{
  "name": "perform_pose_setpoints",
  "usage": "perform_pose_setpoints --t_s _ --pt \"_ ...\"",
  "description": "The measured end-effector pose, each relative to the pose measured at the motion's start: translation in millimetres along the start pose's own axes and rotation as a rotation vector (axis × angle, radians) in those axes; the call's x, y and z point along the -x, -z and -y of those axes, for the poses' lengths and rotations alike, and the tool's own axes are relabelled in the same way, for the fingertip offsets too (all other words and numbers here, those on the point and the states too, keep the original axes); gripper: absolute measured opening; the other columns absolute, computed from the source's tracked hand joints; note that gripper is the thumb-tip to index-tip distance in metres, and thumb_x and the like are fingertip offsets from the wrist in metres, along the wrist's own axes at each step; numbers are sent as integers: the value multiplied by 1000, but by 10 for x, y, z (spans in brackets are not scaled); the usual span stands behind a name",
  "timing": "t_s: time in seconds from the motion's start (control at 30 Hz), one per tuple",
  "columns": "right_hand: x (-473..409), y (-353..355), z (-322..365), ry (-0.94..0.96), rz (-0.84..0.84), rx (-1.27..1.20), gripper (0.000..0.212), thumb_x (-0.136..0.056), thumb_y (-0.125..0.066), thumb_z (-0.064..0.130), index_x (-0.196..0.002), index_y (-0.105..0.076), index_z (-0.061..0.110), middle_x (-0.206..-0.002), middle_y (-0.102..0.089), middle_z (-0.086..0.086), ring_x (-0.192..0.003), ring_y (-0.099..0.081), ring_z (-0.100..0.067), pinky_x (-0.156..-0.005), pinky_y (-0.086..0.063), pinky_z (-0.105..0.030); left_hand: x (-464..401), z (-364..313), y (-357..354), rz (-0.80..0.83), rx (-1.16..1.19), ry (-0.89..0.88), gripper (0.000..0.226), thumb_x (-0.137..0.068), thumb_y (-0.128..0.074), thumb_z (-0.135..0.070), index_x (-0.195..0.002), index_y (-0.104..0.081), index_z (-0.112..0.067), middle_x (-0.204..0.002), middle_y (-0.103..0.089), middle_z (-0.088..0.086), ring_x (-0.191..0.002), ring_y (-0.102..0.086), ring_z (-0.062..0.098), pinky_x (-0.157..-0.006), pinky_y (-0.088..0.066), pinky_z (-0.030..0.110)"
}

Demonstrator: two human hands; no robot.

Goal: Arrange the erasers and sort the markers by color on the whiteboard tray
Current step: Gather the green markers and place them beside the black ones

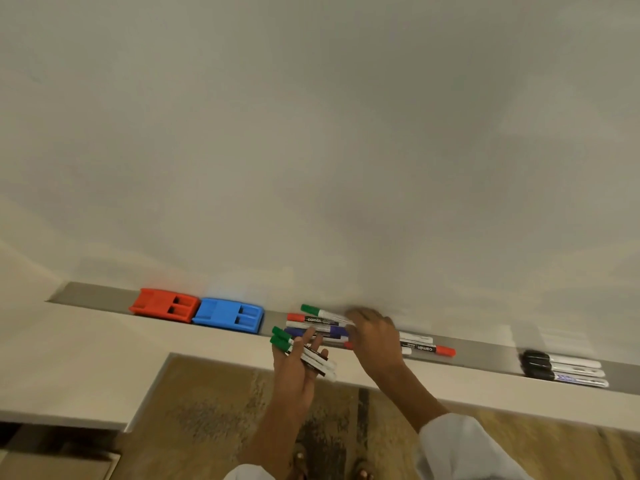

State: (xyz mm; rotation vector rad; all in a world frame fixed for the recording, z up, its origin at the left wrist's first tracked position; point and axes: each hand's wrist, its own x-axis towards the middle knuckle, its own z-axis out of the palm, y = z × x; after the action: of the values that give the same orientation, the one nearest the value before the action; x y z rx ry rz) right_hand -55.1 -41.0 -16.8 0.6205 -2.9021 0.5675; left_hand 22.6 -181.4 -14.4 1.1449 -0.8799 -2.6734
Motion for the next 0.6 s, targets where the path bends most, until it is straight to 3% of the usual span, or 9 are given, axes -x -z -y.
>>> perform_pose_setpoints --t_s 0.1,0.2,0.3,0.43,0.53,0.6 --pt "274 282 -76 -182 20 -474 18 -83 -74 22 -97 -70 33 -92 -72 18 -81 -66 -3 -69 -55 -14 52 39 -141 88 -14 15 53 -93 -54 -8 -142 -40 -22 -133 -61 17 -104 -69 33 -80 -60 48" --pt "563 432 -27 -323 56 -736 17 -85 -73 30 -87 -67 46 -89 -69 33 -85 -67 5 -67 -49 -3 165 175 -302 188 -12 65 45 -93 -54 -6 -137 -49 -11 -130 -63 20 -111 -65 37 -85 -58 48" --pt "782 485 -86 -437 19 -872 12 -88 -70 26 -92 -71 37 -92 -71 25 -85 -69 -3 -67 -55 -13 272 340 -442 295 33 123 43 -95 -47 -5 -137 -47 -12 -128 -64 19 -114 -65 35 -92 -55 47" --pt "1027 588 -325 -586 47 -994 10 -87 -71 25 -95 -74 31 -94 -74 12 -88 -71 -16 -72 -63 -41 325 553 -612 352 -76 107 54 -93 -48 0 -139 -40 -25 -119 -68 20 -108 -67 36 -88 -56 50" --pt "1175 669 -486 -681 63 -1029 10 -86 -72 26 -91 -75 34 -93 -75 8 -88 -72 -17 -76 -62 -43 334 788 -709 320 -227 65 79 -90 -52 7 -143 -28 -46 -133 -56 19 -104 -69 37 -87 -55 56" --pt "1276 711 -586 -776 15 -1109 13 -87 -71 25 -92 -76 35 -91 -76 4 -86 -73 -18 -75 -62 -41 356 972 -793 308 -278 51 81 -89 -54 8 -139 -31 -51 -138 -50 15 -101 -70 38 -87 -54 60"
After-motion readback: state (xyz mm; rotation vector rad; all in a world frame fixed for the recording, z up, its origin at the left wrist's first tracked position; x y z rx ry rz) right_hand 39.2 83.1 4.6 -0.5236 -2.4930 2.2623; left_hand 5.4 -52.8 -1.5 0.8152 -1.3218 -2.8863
